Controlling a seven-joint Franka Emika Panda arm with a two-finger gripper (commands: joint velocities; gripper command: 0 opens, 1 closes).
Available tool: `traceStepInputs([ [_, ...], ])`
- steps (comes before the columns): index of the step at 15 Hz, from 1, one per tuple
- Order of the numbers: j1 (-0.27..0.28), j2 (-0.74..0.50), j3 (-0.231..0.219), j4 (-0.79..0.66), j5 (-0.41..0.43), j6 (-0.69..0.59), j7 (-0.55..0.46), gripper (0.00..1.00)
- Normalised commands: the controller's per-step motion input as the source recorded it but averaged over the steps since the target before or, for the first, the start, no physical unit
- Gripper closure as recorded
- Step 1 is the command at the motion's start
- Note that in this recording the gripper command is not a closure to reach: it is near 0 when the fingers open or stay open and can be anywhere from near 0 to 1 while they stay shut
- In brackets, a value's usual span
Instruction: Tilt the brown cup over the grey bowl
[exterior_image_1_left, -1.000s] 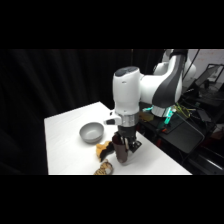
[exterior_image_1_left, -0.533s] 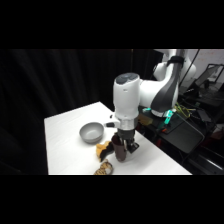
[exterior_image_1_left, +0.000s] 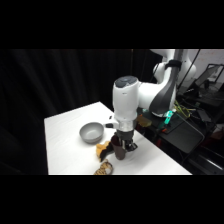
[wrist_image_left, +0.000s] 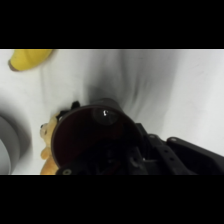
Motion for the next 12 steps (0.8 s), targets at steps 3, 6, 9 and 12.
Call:
traceStepInputs([
  [3, 0.065, -0.27, -0.054, -0.03, -0.075, -0.23, 0.11, 0.0],
  [6, 0.041, -0.47, -0.032, -0.05, -0.077, -0.42, 0.09, 0.0],
  [9, -0.017, -0.53, 0.004, 0.06, -0.048, -0.62, 0.03, 0.0],
  [12, -0.079, -0.44, 0.007, 0.17, -0.062, -0.63, 0.0, 0.0],
])
